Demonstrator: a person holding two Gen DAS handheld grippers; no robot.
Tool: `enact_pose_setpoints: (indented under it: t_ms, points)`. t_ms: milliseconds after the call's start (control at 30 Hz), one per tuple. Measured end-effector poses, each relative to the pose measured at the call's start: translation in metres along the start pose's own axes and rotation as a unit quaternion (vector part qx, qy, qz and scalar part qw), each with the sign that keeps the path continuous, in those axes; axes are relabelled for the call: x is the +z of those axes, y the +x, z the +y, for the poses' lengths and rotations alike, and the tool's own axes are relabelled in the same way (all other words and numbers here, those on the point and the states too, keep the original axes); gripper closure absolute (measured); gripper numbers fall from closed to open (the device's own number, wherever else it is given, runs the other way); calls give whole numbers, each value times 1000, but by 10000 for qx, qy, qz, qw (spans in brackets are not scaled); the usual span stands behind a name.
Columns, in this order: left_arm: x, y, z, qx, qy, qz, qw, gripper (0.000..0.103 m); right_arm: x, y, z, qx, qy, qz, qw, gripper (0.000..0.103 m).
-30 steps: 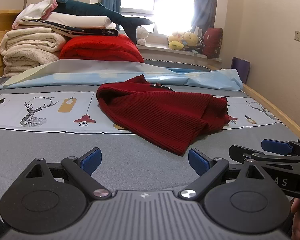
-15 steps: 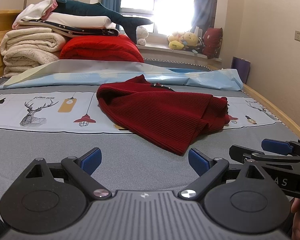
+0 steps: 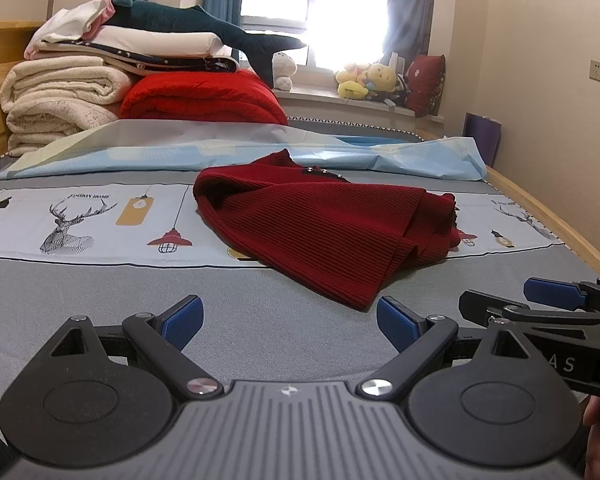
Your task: Fold small clothes
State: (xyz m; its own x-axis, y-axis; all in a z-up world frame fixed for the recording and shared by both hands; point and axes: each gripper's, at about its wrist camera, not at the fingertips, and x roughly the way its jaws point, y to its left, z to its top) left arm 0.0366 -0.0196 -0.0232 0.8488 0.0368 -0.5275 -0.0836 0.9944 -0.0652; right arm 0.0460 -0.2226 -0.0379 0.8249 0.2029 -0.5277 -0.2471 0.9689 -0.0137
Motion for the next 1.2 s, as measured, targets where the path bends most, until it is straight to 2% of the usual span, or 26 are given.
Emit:
enact_pose_setpoints:
  t_ms: [167, 233, 300, 400, 433, 467, 533, 567, 600, 667, 800, 1033, 1067, 1100, 1200]
  points:
    - [-3, 1, -1, 51, 6, -30, 10000, 9, 0, -2, -2, 72, 75, -39, 9999, 29]
    - [-4, 1, -1, 111, 111, -80, 9998, 19, 6, -6, -9, 135, 232, -109, 9996, 29]
    - [-7, 2, -1, 114, 246, -59, 9996, 43, 18, -8, -21, 176, 285, -226, 9992, 29]
    - [-11, 7, 3, 17, 364, 120, 9993, 64, 40, -10, -47, 149, 216, -551, 9981, 29]
    - [-12, 9, 5, -11, 389, 151, 9991, 67, 47, -7, -56, 110, 152, -643, 9978, 29]
    - [-13, 11, 7, -35, 403, 190, 9990, 70, 53, -4, -66, 37, 98, -740, 9972, 31]
    - [-11, 19, 13, -123, 314, 377, 9987, 72, 57, 3, -84, -172, 107, -944, 9953, 44]
    - [-8, 23, 15, -189, 272, 460, 9984, 75, 56, 7, -93, -258, 250, -991, 9944, 54]
    - [-5, 29, 16, -226, 263, 510, 9981, 75, 53, 10, -102, -295, 465, -953, 9939, 61]
    - [1, 41, 15, -213, 260, 557, 9979, 75, 50, 18, -112, -238, 864, -759, 9931, 67]
    - [16, 87, 10, -252, 1, 797, 9965, 75, 52, 21, -111, 12, 810, -855, 9930, 67]
    - [33, 190, 1, -385, -1079, 1266, 9853, 75, 59, 30, -120, 319, 775, -669, 9942, 64]
    - [34, 205, 1, -357, -1260, 1344, 9822, 71, 60, 30, -121, 322, 787, -656, 9942, 63]
    - [35, 220, 2, -310, -1431, 1465, 9783, 62, 61, 32, -122, 315, 798, -636, 9943, 63]
    - [35, 254, 1, -141, -1897, 1651, 9677, 53, 61, 34, -132, 295, 890, -533, 9942, 63]
